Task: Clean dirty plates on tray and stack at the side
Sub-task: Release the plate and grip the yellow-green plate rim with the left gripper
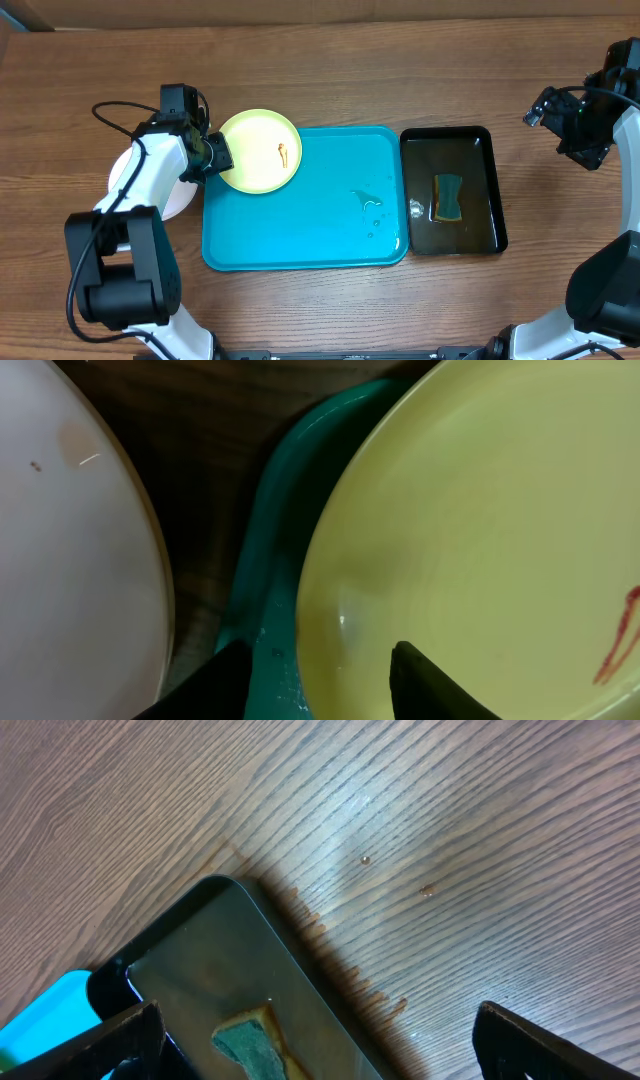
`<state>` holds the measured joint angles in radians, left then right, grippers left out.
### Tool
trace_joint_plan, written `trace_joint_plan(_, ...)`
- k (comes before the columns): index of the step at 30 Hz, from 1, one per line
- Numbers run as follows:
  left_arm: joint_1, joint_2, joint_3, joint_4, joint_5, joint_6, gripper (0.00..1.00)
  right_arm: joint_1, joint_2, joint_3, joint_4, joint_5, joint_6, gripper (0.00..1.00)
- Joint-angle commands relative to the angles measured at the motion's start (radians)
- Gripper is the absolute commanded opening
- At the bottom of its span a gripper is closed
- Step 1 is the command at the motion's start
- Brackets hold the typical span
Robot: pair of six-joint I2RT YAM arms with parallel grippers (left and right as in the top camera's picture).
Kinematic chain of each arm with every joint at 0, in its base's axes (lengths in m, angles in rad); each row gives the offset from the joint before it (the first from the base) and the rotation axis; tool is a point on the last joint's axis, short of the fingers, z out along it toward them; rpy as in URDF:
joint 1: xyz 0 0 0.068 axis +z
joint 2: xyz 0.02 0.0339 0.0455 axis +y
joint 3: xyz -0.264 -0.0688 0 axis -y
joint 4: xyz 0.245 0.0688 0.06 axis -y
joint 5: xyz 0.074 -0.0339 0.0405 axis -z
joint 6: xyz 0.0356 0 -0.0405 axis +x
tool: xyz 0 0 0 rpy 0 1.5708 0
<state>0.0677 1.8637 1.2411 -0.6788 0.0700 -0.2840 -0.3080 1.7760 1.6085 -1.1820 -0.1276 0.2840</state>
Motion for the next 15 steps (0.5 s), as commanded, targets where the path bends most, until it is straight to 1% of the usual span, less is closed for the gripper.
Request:
trace_joint_plan(1,0.003,0.037,-0.005,0.010,0.002,0.015,0.40,-0.005,-0.010,0.010,0.003,-0.004,0.001,1.00)
trace_joint_plan(3,0.003,0.042,-0.005,0.011,0.002,0.015,0.32,-0.005,-0.010,0.010,0.003,-0.005,0.001,1.00)
trace_joint_plan(5,0.002,0.043,-0.005,0.010,0.002,0.015,0.30,-0.005,-0.010,0.010,0.002,-0.005,0.001,1.00)
trace_joint_plan(6,0.001,0.044,-0.005,0.006,0.003,0.015,0.28,-0.005,-0.010,0.010,0.003,-0.004,0.001,1.00)
trace_joint_plan(9,-0.008,0.044,-0.005,-0.008,0.012,0.015,0.16,-0.005,-0.010,0.010,0.003,-0.004,0.001,1.00)
trace_joint_plan(10,-0.013,0.044,-0.005,-0.016,0.013,0.015,0.13,-0.005,-0.010,0.010,0.003,-0.004,0.001,1.00)
trace_joint_plan(15,-0.049,0.043,-0.005,-0.095,0.055,0.019,0.08,-0.005,-0.010,0.010,0.003,-0.004,0.001,1.00)
